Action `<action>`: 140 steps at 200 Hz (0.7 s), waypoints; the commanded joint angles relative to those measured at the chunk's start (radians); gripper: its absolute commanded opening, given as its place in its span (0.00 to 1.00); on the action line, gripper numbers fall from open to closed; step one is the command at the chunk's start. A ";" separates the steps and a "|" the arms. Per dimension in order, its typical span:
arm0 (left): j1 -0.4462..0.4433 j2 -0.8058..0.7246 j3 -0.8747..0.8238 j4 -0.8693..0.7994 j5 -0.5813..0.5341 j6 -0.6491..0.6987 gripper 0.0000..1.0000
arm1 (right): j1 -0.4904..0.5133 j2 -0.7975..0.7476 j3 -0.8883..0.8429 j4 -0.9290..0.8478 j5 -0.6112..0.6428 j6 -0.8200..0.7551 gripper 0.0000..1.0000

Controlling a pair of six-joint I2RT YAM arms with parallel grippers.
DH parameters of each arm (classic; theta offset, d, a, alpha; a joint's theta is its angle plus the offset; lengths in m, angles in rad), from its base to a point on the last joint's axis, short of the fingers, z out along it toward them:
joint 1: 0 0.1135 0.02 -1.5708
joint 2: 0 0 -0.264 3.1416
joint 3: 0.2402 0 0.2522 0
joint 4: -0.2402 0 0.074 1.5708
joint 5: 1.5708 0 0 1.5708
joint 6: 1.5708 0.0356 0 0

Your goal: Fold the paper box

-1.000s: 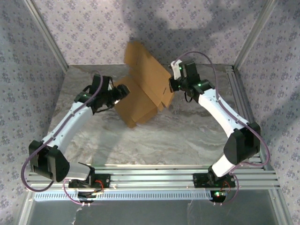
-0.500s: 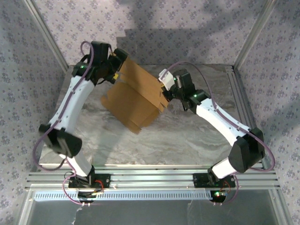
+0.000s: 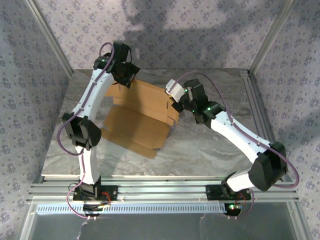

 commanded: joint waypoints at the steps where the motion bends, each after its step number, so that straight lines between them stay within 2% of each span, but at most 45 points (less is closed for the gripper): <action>1: 0.013 -0.032 -0.035 -0.034 -0.018 -0.009 0.41 | -0.018 -0.013 0.000 0.061 0.012 -0.015 0.00; 18: 0.022 -0.064 -0.106 0.010 -0.004 -0.028 0.38 | -0.039 0.007 0.019 0.065 -0.003 0.006 0.00; 48: 0.035 -0.089 -0.175 0.067 0.033 -0.051 0.27 | -0.050 0.037 0.041 0.085 -0.008 0.010 0.00; 64: 0.035 -0.098 -0.206 0.095 0.055 -0.062 0.16 | -0.062 0.045 0.054 0.085 -0.018 0.027 0.00; 69: 0.034 -0.106 -0.223 0.106 0.064 -0.069 0.12 | -0.067 0.043 0.056 0.078 -0.025 0.040 0.11; 87: 0.032 -0.151 -0.324 0.165 0.073 -0.115 0.11 | -0.076 0.010 0.082 0.022 -0.036 0.129 0.51; 95: 0.030 -0.182 -0.370 0.191 0.063 -0.140 0.11 | -0.071 -0.023 0.092 -0.001 -0.011 0.221 0.65; 108: 0.025 -0.229 -0.442 0.229 0.038 -0.181 0.11 | -0.069 -0.104 0.078 -0.012 -0.008 0.451 0.77; 121: 0.016 -0.266 -0.501 0.268 0.016 -0.222 0.11 | -0.054 -0.182 0.042 -0.021 -0.001 0.721 0.79; 140: -0.002 -0.289 -0.535 0.289 -0.009 -0.254 0.11 | 0.011 -0.248 -0.037 -0.043 0.085 1.204 0.79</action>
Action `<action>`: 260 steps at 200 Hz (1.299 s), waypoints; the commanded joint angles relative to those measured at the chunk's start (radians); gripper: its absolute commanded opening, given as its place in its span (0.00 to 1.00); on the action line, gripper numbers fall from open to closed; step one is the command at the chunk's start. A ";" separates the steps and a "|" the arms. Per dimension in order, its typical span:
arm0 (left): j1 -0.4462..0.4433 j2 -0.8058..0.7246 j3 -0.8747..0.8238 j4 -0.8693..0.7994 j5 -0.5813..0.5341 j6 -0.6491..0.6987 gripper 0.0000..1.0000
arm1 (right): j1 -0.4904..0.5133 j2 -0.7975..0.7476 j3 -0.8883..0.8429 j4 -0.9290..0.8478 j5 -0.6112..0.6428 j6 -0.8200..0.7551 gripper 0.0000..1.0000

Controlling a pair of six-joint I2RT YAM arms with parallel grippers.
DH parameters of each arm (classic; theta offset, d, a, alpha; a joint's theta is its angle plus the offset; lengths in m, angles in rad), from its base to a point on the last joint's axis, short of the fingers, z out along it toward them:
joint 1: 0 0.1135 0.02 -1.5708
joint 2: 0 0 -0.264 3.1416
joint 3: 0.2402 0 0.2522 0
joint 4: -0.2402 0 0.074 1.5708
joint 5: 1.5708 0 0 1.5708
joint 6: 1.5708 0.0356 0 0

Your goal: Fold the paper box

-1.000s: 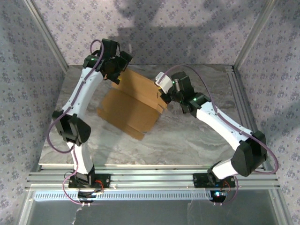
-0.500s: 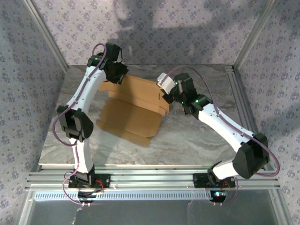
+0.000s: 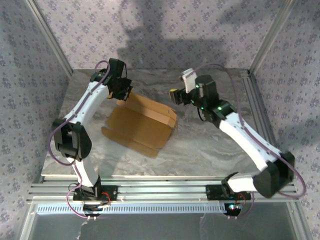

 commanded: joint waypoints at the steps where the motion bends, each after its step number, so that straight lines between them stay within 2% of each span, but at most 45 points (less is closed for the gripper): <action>1: -0.025 -0.057 -0.032 0.072 -0.034 -0.072 0.11 | 0.068 -0.123 -0.070 -0.027 0.086 0.690 0.79; 15: -0.039 -0.062 -0.037 0.071 -0.052 -0.084 0.11 | 0.138 -0.135 -0.158 -0.009 0.117 1.033 0.74; 34: -0.052 -0.069 -0.060 0.089 -0.058 -0.101 0.10 | 0.260 -0.109 -0.266 0.164 0.220 1.300 0.72; 54: -0.062 -0.092 -0.097 0.108 -0.069 -0.114 0.11 | 0.280 -0.006 -0.212 0.190 0.195 1.451 0.73; 69: -0.068 -0.114 -0.127 0.125 -0.077 -0.126 0.11 | 0.285 0.059 -0.160 0.201 0.172 1.505 0.75; 104: -0.077 -0.140 -0.151 0.134 -0.082 -0.120 0.11 | 0.304 0.194 -0.125 0.226 0.196 1.696 0.75; 117: -0.081 -0.143 -0.154 0.134 -0.081 -0.112 0.11 | 0.292 0.228 -0.123 0.289 0.207 1.694 0.73; 146: -0.082 -0.149 -0.161 0.133 -0.079 -0.095 0.11 | 0.290 0.240 -0.073 0.288 0.193 1.624 0.69; 182: -0.081 -0.151 -0.193 0.184 -0.070 -0.093 0.11 | 0.341 0.218 -0.059 0.254 0.272 1.562 0.69; 204: -0.086 -0.154 -0.203 0.203 -0.065 -0.092 0.11 | 0.341 0.264 0.012 0.194 0.251 1.580 0.69; 214: -0.086 -0.159 -0.208 0.210 -0.064 -0.087 0.12 | 0.335 0.281 -0.002 0.229 0.245 1.610 0.61; 228: -0.085 -0.172 -0.220 0.220 -0.065 -0.077 0.12 | 0.314 0.301 0.001 0.246 0.236 1.633 0.60; 240: -0.085 -0.184 -0.231 0.239 -0.057 -0.061 0.11 | 0.290 0.316 0.021 0.248 0.216 1.619 0.53; 260: -0.086 -0.199 -0.227 0.226 -0.054 -0.019 0.11 | 0.261 0.335 0.051 0.253 0.180 1.614 0.46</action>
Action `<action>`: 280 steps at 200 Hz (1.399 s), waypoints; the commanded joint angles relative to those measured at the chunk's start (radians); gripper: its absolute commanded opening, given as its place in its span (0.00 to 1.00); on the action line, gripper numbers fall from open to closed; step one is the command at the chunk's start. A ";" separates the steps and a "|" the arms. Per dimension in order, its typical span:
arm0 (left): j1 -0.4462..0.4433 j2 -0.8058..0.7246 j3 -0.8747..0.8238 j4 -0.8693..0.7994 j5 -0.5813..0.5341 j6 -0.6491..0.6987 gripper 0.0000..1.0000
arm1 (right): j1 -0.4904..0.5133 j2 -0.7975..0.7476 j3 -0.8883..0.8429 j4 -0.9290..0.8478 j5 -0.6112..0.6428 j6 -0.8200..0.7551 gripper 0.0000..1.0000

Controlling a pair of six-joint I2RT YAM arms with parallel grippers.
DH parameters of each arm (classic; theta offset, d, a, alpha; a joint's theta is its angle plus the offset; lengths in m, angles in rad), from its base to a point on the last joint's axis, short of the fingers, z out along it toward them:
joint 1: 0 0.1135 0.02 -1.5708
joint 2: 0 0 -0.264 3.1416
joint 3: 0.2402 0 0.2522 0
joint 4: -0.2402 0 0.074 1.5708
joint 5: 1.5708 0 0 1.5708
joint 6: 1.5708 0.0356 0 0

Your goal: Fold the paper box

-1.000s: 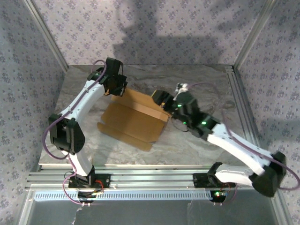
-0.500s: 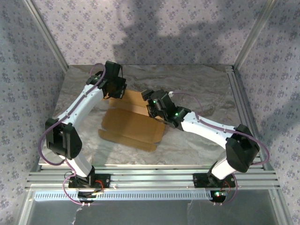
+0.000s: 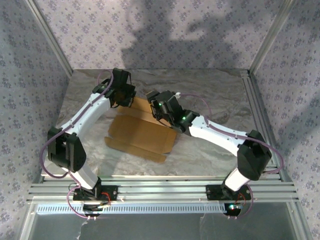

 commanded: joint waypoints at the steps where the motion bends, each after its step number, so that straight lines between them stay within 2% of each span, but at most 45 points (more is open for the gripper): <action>1: -0.005 -0.053 0.002 0.027 0.010 0.063 0.11 | -0.038 0.029 0.057 -0.004 -0.021 0.008 0.46; 29: -0.007 -0.079 -0.014 0.040 0.008 0.098 0.12 | -0.053 0.052 0.077 -0.015 -0.044 0.028 0.38; 92: -0.007 -0.087 -0.033 0.073 0.038 0.132 0.13 | -0.055 0.072 0.084 0.002 -0.043 0.055 0.28; 154: -0.009 -0.127 -0.081 0.142 0.091 0.200 0.16 | -0.103 0.054 0.029 -0.003 -0.039 0.045 0.07; 164: -0.009 -0.133 -0.085 0.160 0.123 0.237 0.21 | -0.114 0.041 0.018 -0.006 -0.039 0.031 0.00; 180: -0.009 -0.149 -0.081 0.163 0.158 0.311 0.35 | -0.132 0.016 0.015 -0.038 -0.037 -0.013 0.00; 210: -0.002 -0.201 -0.087 0.136 0.145 0.394 0.48 | -0.163 -0.023 0.006 -0.089 -0.037 -0.060 0.00; 229: 0.016 -0.201 -0.076 0.116 0.175 0.430 0.61 | -0.180 -0.026 -0.002 -0.092 -0.063 -0.059 0.00; 246: 0.034 -0.208 -0.046 0.059 0.200 0.502 0.65 | -0.206 -0.034 -0.003 -0.118 -0.093 -0.096 0.00; 263: 0.048 -0.233 -0.018 -0.042 0.137 0.581 0.65 | -0.236 -0.054 -0.012 -0.135 -0.132 -0.142 0.00; 280: 0.070 -0.284 -0.055 -0.018 0.126 0.668 0.63 | -0.270 -0.076 -0.030 -0.143 -0.169 -0.178 0.00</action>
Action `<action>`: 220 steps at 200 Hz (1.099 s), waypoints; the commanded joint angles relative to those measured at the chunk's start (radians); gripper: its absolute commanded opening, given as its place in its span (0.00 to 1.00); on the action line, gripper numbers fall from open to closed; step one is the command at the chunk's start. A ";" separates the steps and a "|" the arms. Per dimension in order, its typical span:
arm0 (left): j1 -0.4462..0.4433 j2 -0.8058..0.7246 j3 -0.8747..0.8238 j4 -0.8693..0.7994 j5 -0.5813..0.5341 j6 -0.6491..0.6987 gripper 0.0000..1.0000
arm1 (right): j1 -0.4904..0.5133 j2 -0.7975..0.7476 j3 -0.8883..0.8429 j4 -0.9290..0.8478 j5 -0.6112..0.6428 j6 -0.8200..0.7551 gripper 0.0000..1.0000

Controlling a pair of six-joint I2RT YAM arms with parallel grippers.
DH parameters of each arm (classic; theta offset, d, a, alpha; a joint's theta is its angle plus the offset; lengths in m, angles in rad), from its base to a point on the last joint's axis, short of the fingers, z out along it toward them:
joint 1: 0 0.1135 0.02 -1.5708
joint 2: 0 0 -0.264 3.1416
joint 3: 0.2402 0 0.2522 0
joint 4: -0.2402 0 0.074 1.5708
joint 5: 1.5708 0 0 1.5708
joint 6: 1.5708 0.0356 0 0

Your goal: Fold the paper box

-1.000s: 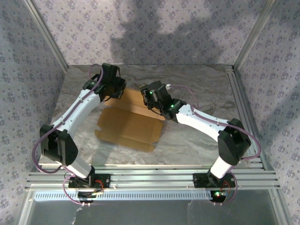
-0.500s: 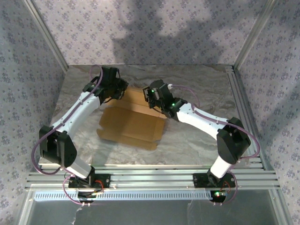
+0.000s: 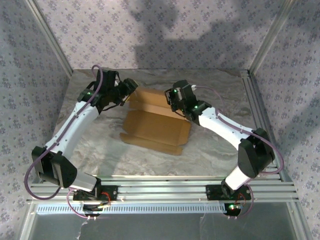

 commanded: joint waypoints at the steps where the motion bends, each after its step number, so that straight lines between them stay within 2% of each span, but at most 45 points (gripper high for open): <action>1: 0.026 -0.085 0.006 -0.056 -0.025 0.173 0.63 | -0.043 -0.059 -0.024 -0.048 -0.056 -0.085 0.00; 30: 0.079 -0.094 0.019 -0.054 -0.026 0.297 0.64 | -0.094 -0.069 -0.031 -0.056 -0.141 -0.125 0.00; 58: 0.100 0.002 0.101 -0.062 0.047 0.378 0.64 | -0.122 -0.063 -0.031 -0.048 -0.201 -0.135 0.00; 82: 0.099 0.109 0.150 -0.032 0.152 0.361 0.69 | -0.135 -0.065 -0.031 -0.042 -0.227 -0.141 0.00; 115: 0.090 0.185 0.175 0.031 0.197 0.337 0.71 | -0.160 -0.062 -0.031 -0.028 -0.268 -0.140 0.00; 170: 0.067 0.226 0.183 0.039 0.218 0.317 0.70 | -0.185 -0.047 -0.028 -0.020 -0.306 -0.140 0.00; 220: 0.024 0.220 0.179 0.022 0.181 0.311 0.69 | -0.189 -0.034 -0.031 -0.004 -0.318 -0.131 0.00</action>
